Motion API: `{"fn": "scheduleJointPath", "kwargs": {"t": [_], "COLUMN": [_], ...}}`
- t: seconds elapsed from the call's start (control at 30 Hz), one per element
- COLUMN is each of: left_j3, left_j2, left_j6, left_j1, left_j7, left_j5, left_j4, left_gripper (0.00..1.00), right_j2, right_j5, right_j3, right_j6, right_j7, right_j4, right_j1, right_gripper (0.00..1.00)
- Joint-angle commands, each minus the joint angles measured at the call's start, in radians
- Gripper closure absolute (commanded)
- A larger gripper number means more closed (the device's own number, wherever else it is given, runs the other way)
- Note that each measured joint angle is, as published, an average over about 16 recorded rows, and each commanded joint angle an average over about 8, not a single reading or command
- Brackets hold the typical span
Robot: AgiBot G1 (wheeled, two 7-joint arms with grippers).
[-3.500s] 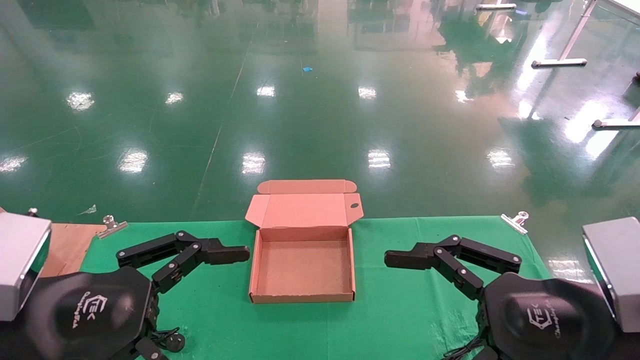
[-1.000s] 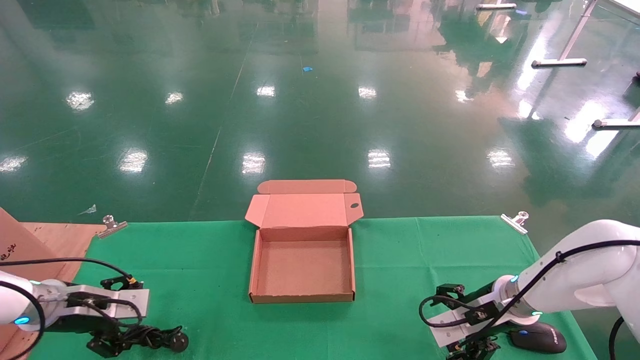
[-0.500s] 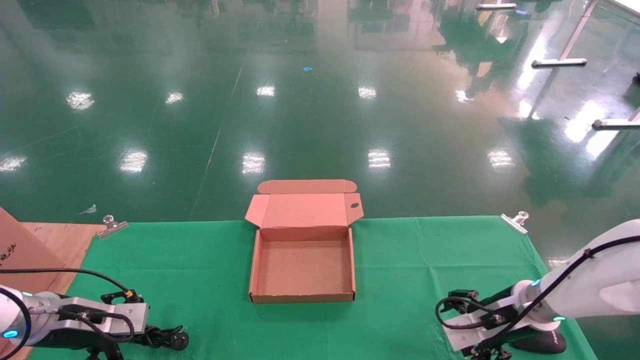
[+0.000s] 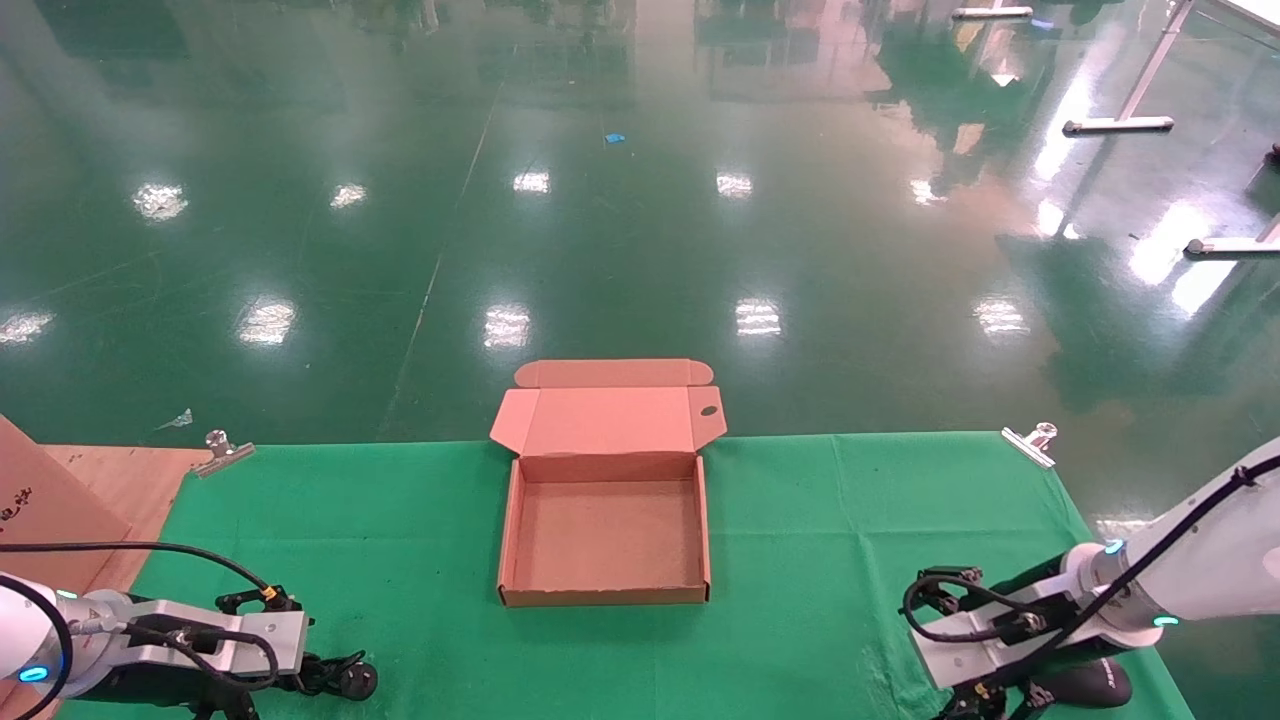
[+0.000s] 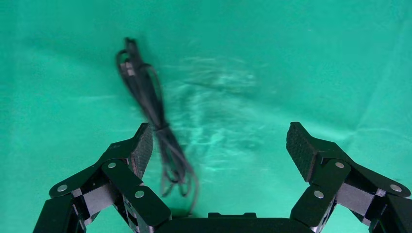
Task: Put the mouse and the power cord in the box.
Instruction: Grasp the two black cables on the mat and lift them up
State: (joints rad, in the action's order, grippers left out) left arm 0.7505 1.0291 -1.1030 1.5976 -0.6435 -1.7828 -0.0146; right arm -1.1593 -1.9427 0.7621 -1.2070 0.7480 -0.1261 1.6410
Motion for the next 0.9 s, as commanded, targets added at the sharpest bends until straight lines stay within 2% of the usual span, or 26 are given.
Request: {"fn": "scheduleJointPath", "kwargs": {"t": [0.03, 0.4, 0.47, 0.5, 0.53, 0.67, 0.7, 0.73, 0.77, 0.8, 0.9], "left_j3": [-0.001, -0.008, -0.01, -0.01, -0.011, -0.012, -0.012, -0.012, -0.012, -0.012, -0.012], "left_j2": [0.001, -0.004, -0.006, -0.006, -0.007, -0.007, -0.007, -0.007, -0.007, -0.007, -0.007], "left_j6": [0.003, 0.044, 0.053, 0.058, 0.061, 0.069, 0.07, 0.071, 0.072, 0.073, 0.076], "left_j1": [0.001, -0.003, -0.004, -0.005, -0.006, -0.011, -0.012, -0.013, -0.015, -0.016, -0.02], "left_j7": [-0.002, 0.007, 0.01, 0.011, 0.012, 0.012, 0.012, 0.011, 0.01, 0.01, 0.008], "left_j5": [0.001, 0.011, 0.014, 0.014, 0.015, 0.016, 0.016, 0.016, 0.016, 0.016, 0.017], "left_j4": [0.001, 0.014, 0.015, 0.016, 0.016, 0.017, 0.017, 0.016, 0.016, 0.016, 0.016], "left_gripper": [0.0, 0.0, 0.0, 0.0, 0.09, 0.59, 0.71, 0.84, 0.96, 1.0, 1.0], "right_j2": [0.004, 0.004, 0.002, 0.001, 0.0, -0.007, -0.009, -0.011, -0.014, -0.016, -0.021], "right_j5": [0.0, 0.001, 0.003, 0.003, 0.003, 0.003, 0.002, 0.002, 0.001, 0.001, 0.001], "right_j3": [0.001, 0.001, 0.0, 0.0, 0.0, 0.0, 0.001, 0.001, 0.001, 0.002, 0.002], "right_j6": [-0.011, -0.023, -0.023, -0.021, -0.019, -0.011, -0.009, -0.008, -0.007, -0.005, -0.002], "right_j7": [0.006, 0.016, 0.017, 0.017, 0.018, 0.019, 0.019, 0.02, 0.02, 0.021, 0.023], "right_j4": [0.004, 0.013, 0.015, 0.016, 0.017, 0.023, 0.024, 0.026, 0.027, 0.029, 0.034], "right_j1": [-0.003, -0.029, -0.032, -0.033, -0.034, -0.038, -0.038, -0.039, -0.039, -0.04, -0.041], "right_gripper": [0.0, 0.0, 0.13, 0.26, 0.38, 0.88, 0.95, 1.0, 1.0, 1.0, 1.0]}}
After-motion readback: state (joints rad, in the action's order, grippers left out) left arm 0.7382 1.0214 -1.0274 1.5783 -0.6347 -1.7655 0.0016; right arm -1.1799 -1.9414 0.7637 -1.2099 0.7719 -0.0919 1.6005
